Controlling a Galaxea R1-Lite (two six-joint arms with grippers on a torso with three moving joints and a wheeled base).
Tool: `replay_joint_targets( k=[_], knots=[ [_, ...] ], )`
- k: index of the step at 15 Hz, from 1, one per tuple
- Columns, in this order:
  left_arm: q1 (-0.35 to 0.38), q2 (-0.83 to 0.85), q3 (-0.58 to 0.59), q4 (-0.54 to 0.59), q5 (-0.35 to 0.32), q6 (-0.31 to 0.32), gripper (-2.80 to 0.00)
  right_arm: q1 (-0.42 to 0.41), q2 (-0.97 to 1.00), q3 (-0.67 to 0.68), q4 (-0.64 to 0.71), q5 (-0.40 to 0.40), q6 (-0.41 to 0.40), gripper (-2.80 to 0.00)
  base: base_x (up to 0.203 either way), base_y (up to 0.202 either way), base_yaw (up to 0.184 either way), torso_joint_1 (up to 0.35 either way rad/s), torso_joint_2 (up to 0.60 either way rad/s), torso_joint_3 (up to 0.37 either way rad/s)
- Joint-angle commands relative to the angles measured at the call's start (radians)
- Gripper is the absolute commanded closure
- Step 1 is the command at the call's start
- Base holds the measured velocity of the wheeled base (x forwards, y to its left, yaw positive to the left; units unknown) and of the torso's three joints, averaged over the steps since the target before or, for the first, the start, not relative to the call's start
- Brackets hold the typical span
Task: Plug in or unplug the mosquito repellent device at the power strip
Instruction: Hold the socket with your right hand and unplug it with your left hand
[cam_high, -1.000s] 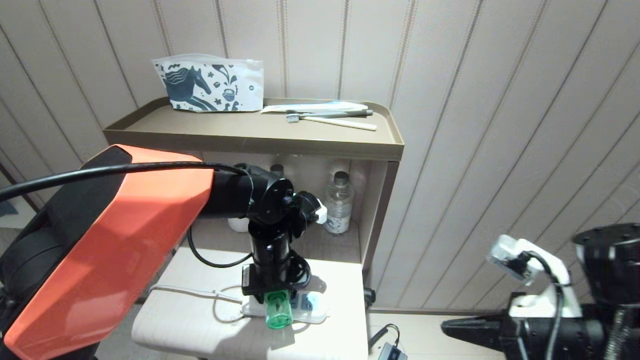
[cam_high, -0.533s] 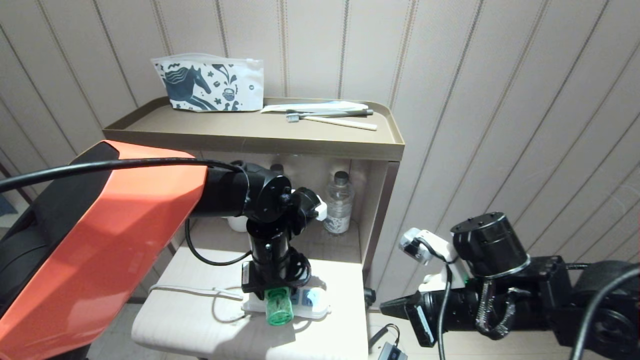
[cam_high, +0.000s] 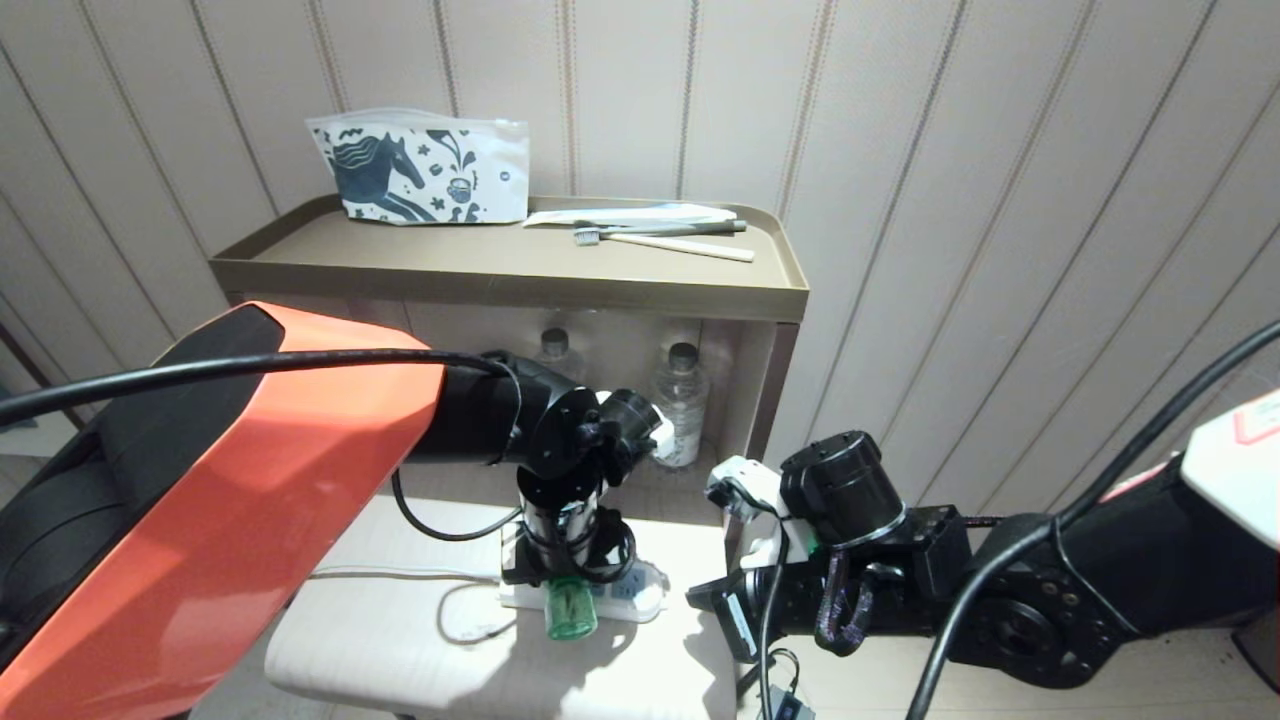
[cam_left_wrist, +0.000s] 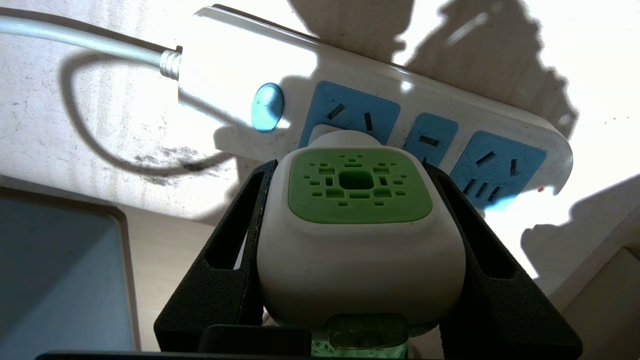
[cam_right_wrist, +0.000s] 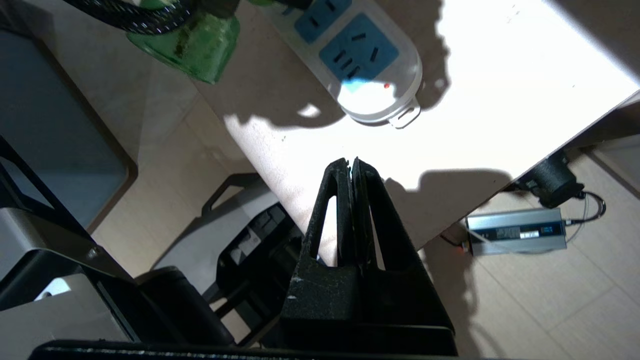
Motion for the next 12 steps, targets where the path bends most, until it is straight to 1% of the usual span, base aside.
replay_joint_targets(
  k=[1, 3, 5, 8, 12],
  knots=[
    [-0.003, 0.007, 0.010, 0.002, -0.002, -0.005, 0.00, 0.006, 0.047, -0.031, -0.005, -0.003, 0.007, 0.00, 0.000, 0.000, 0.000, 0.000, 0.00, 0.000],
    [-0.003, 0.004, 0.015, 0.001, -0.003, -0.005, 0.00, 0.018, 0.103, -0.082, -0.006, -0.024, 0.013, 0.00, 0.000, 0.000, 0.000, 0.000, 0.00, 0.000],
    [-0.002, -0.001, 0.015, 0.001, -0.003, -0.005, 0.00, 0.029, 0.125, -0.100, -0.006, -0.033, 0.015, 0.00, 0.000, 0.000, 0.000, 0.000, 0.00, 0.000],
    [0.000, -0.001, 0.013, 0.000, -0.003, -0.005, 0.00, 0.053, 0.155, -0.117, -0.007, -0.037, 0.017, 0.00, 0.000, 0.000, 0.000, 0.000, 0.00, 0.000],
    [0.004, 0.000, 0.008, 0.001, -0.005, -0.005, 0.00, 0.053, 0.175, -0.129, -0.007, -0.037, 0.018, 0.00, 0.000, 0.000, 0.000, 0.000, 0.00, 0.000]
  ],
)
